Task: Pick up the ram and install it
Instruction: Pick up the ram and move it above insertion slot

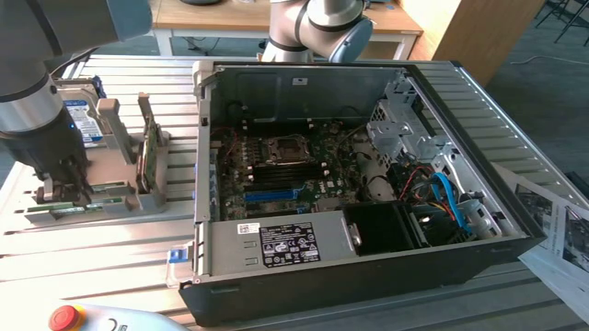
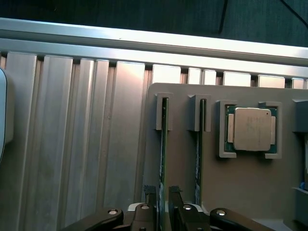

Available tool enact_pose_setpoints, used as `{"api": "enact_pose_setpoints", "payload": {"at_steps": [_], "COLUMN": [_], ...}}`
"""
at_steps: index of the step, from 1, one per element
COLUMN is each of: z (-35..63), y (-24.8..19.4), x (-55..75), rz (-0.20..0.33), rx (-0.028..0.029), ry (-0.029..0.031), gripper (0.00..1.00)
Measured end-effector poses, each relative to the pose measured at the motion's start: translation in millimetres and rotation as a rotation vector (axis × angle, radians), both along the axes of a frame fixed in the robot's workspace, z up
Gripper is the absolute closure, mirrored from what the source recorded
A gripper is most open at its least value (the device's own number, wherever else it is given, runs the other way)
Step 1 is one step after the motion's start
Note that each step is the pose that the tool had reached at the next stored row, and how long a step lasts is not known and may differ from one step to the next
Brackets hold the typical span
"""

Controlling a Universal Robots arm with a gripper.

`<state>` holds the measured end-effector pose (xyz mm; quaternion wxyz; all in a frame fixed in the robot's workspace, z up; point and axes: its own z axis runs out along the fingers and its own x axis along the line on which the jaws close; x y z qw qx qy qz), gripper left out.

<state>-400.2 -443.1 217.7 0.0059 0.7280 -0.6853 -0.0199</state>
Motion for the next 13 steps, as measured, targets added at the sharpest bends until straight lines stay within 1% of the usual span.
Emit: {"api": "enact_pose_setpoints", "payload": {"at_steps": [5,13], "z": [-0.2,-1.1], "y": [2.0,2.3], "x": [0.0,0.0], "rz": [0.000,0.000], "rx": [0.0000,0.0000], "ry": [0.0000,-0.0001], "gripper": [0.75,0.75]}}
